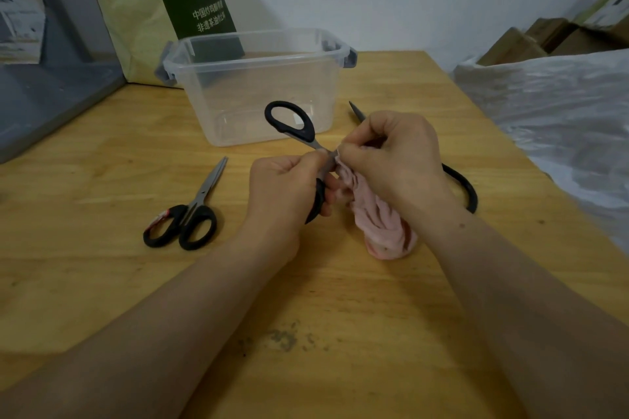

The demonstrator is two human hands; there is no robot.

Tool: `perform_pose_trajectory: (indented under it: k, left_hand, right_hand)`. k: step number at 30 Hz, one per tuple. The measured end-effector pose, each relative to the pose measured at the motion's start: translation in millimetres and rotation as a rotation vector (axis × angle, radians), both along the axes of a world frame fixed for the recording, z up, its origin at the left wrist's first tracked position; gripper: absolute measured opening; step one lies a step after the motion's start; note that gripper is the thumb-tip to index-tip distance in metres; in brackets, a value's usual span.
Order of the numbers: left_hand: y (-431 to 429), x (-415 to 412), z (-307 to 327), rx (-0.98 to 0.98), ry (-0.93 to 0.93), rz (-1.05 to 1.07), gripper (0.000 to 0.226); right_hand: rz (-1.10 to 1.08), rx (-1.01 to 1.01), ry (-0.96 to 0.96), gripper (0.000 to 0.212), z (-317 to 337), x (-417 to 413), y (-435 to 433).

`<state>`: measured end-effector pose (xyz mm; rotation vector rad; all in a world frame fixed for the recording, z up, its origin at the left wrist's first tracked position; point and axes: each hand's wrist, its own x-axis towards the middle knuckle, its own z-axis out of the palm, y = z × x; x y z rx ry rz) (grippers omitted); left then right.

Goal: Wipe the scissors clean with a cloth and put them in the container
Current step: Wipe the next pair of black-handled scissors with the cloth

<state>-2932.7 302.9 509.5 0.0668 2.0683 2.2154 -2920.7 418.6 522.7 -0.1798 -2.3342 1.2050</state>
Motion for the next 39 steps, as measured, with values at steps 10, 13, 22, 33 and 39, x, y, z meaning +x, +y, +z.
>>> perform_pose_trajectory:
  k: [10, 13, 22, 33, 39]
  left_hand:
    - [-6.0, -3.2, 4.5, 0.049, -0.069, -0.015, 0.019]
    - [-6.7, -2.5, 3.2, 0.036, -0.018, -0.038, 0.017]
    - [-4.6, -2.7, 2.4, 0.064, -0.034, -0.026, 0.015]
    - [-7.5, -2.2, 3.8, 0.065, -0.02, -0.049, 0.018]
    - [-4.5, -3.2, 2.7, 0.049, -0.028, -0.034, 0.009]
  right_hand:
    - [0.039, 0.017, 0.184, 0.019, -2.9, 4.7, 2.3]
    - [0.132, 0.098, 0.141, 0.017, -8.0, 1.9, -2.4]
    - [0.099, 0.378, 0.138, 0.007, -10.5, -7.0, 2.5]
    - [0.176, 0.384, 0.164, 0.009, -9.3, -3.3, 0.2]
    - [0.057, 0.265, 0.141, 0.01, -6.8, -0.8, 8.9]
